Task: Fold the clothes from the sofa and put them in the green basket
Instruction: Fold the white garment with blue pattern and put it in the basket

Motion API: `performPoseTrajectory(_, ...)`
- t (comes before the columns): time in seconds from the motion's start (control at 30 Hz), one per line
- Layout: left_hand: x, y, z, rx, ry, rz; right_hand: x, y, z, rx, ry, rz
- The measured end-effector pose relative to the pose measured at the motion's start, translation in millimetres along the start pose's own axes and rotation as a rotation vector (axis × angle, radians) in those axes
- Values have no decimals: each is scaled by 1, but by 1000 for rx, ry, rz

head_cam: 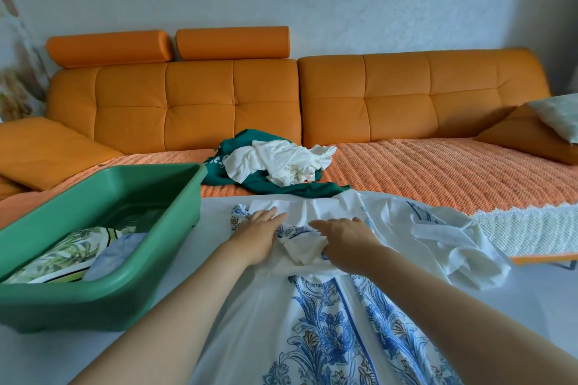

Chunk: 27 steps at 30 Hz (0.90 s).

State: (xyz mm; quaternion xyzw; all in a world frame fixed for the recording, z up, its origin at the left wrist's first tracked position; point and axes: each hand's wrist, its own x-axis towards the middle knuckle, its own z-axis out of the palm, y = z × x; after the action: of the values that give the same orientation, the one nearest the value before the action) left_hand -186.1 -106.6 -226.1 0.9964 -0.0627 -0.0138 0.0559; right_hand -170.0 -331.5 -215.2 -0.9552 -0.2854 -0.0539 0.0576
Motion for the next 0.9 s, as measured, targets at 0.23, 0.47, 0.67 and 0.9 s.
performPoseTrajectory(0.23,14,-5,-6,367,214,-92,21,26,-19,582,323,504)
performPoseTrajectory(0.47,20,-2,-16,242,521,-165,7,79,-7,867,347,1000)
performPoseTrajectory(0.67,8,43,-7,-217,-152,119,-10,75,11,41,194,625)
performPoseTrajectory(0.9,-10,58,-7,-114,-355,140,-23,55,4,-37,-32,0)
